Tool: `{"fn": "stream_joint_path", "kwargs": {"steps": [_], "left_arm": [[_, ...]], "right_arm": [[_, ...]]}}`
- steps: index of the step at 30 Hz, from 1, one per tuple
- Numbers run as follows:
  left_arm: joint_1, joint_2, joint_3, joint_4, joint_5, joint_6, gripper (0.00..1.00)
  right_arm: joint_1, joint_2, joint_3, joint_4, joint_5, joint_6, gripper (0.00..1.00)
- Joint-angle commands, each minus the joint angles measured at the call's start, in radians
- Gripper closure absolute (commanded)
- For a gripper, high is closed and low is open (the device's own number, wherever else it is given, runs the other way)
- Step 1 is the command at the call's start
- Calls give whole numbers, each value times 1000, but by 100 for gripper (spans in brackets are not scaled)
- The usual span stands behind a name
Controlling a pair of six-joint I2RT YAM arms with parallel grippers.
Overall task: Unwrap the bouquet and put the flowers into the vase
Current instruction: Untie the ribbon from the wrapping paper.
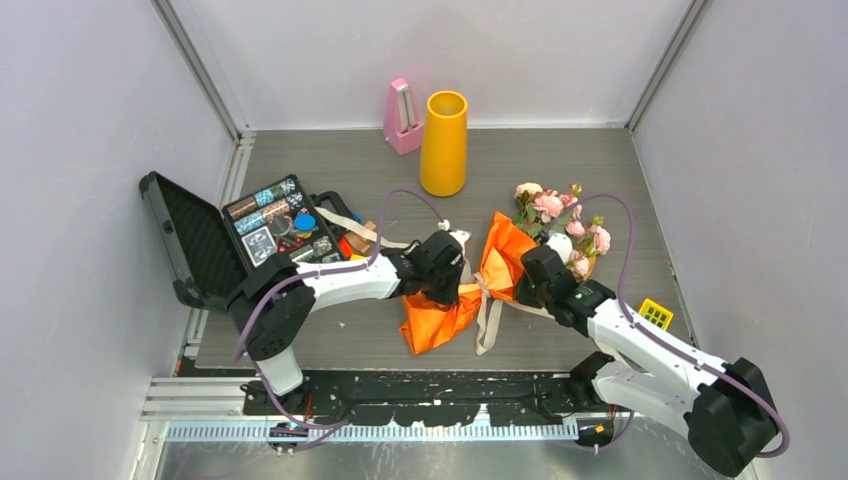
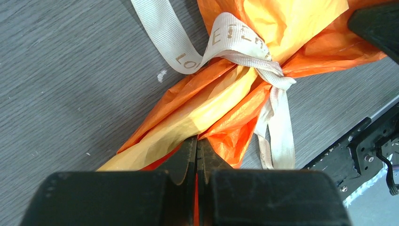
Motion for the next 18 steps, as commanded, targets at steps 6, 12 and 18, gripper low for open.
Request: {"fn": "stream_joint_path", "kwargs": {"steps": [6, 12, 18], "left_arm": [[9, -56, -11, 18, 52, 23, 100], [9, -46, -6, 19, 66, 20, 100], [10, -46, -7, 19, 67, 16, 100]], "right_arm": [[-1, -72, 36, 57, -161, -129, 88], [6, 15, 106, 77, -281, -224, 75], [37, 79, 139, 118, -298, -249, 68]]}}
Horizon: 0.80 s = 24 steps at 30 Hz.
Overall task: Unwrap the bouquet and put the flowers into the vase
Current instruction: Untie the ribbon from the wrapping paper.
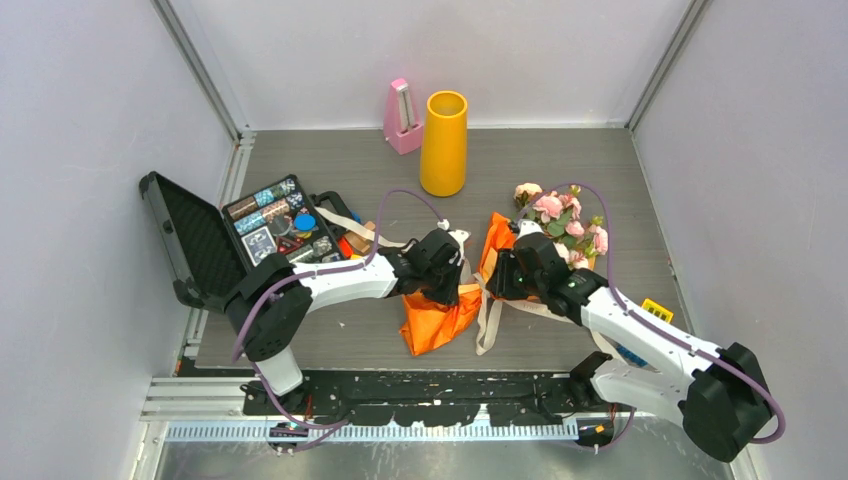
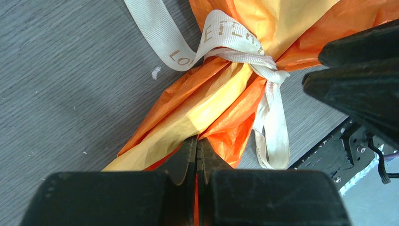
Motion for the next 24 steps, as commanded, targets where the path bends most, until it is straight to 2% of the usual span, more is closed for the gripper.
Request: {"fn": "stream_joint_path", "kwargs": {"steps": [1, 14, 24], "left_arm": [[3, -29, 2, 16, 19, 9, 100], [3, -26, 1, 19, 22, 6, 100], [3, -26, 1, 19, 19, 6, 100]], "right_arm": [[22, 33, 55, 67, -39, -50, 67], [41, 106, 45, 113, 26, -63, 62], [55, 153, 52, 129, 12, -65, 68]]}}
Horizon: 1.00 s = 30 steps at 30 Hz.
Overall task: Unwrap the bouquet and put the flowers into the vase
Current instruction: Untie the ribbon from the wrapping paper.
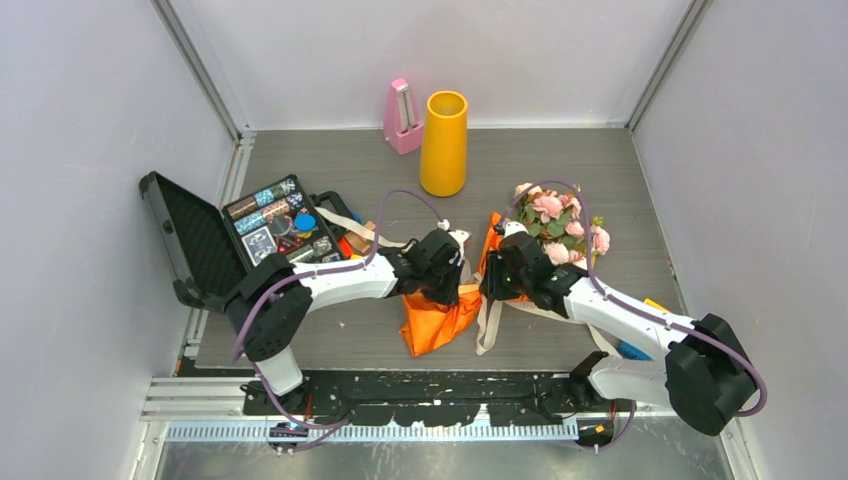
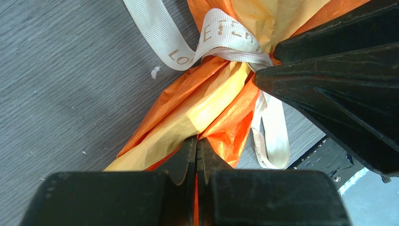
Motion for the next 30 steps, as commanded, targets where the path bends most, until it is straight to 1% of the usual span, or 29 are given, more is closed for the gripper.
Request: {"fn": "stream_joint_path", "kwargs": {"steps": [1, 5, 7, 9, 10, 11, 19, 30], "left_arm": [[2, -26, 2, 20, 15, 6, 100], [3, -25, 1, 20, 15, 6, 100], [3, -24, 2, 18, 12, 6, 100], [4, -26, 3, 13, 2, 6, 100], [4, -28, 2, 11, -8, 6, 100], [4, -29, 1, 7, -16, 6, 100], [5, -24, 0, 3, -29, -8, 100], [12, -21, 1, -6, -44, -21, 100]], "right_arm": [[15, 3, 34, 48, 7, -14, 69], [21, 1, 37, 40, 14, -13, 75], [22, -2, 38, 30, 24, -11, 81], [23, -15, 38, 13, 38, -9, 90], [23, -29, 34, 2, 51, -6, 97], [24, -38, 31, -9, 59, -3, 99], [23, -154, 1, -95, 185, 42, 100], [24, -182, -36, -151, 215, 103, 100]]}}
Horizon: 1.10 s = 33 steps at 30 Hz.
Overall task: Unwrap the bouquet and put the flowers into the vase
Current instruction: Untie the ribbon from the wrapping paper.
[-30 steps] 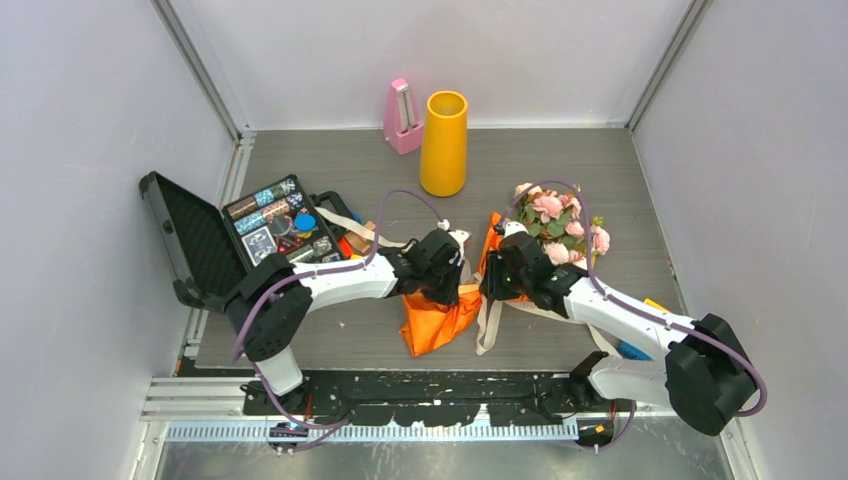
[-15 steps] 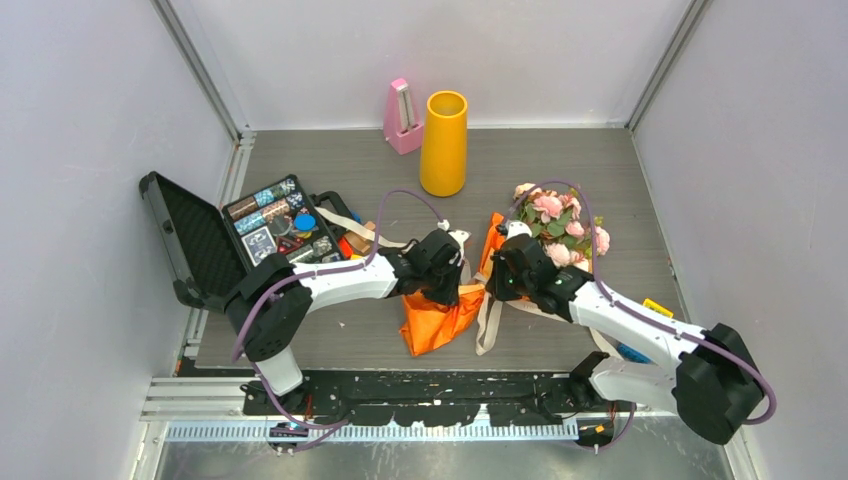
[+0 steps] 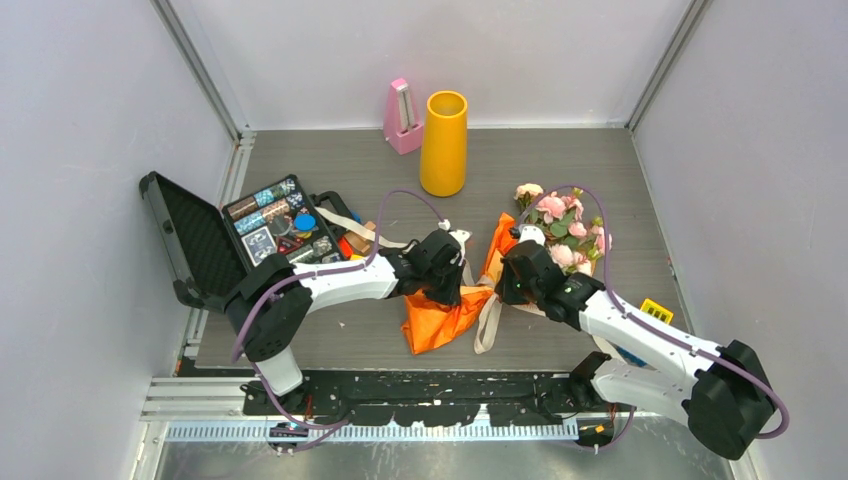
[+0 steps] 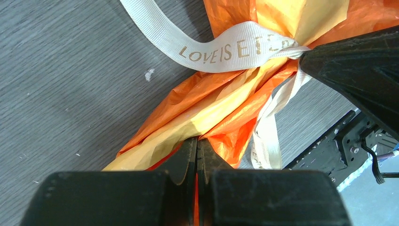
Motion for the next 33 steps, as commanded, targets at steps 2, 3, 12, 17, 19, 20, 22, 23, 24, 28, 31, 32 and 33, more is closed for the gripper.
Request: {"fn": "stream_joint_path", "kwargs": {"steps": [2, 3, 12, 17, 19, 20, 22, 23, 24, 28, 31, 32, 33], "left_arm": [[15, -22, 1, -21, -39, -11, 100], [16, -23, 0, -21, -40, -11, 100], [19, -24, 0, -28, -53, -23, 100], [21, -21, 2, -31, -55, -39, 100], [21, -17, 4, -31, -56, -44, 100], [21, -16, 5, -31, -56, -45, 100], [21, -14, 6, -28, -52, -38, 100], [21, -18, 7, -22, -42, -31, 100], [21, -20, 7, -14, -33, -19, 96], [21, -64, 8, 34, 4, 76, 67], [21, -108, -1, 88, 29, 165, 54], [21, -119, -5, 111, 43, 195, 49], [20, -127, -9, 135, 60, 221, 46]], "right_arm": [[1, -57, -12, -49, 61, 35, 100], [0, -60, -13, -53, 61, 38, 100], [1, -102, -13, -126, 62, 94, 100], [1, -120, -4, -133, -65, 76, 100], [1, -115, 1, -133, -121, 69, 100], [1, -112, 3, -134, -141, 66, 100], [1, -101, 8, -141, -193, 58, 100], [1, -94, 12, -154, -188, 61, 100], [0, -92, 12, -161, -163, 65, 100], [1, -104, 3, -158, -60, 89, 100], [1, -116, 0, -143, -44, 104, 100], [1, -121, -1, -137, -39, 108, 99], [1, -124, -2, -134, -38, 110, 98]]}}
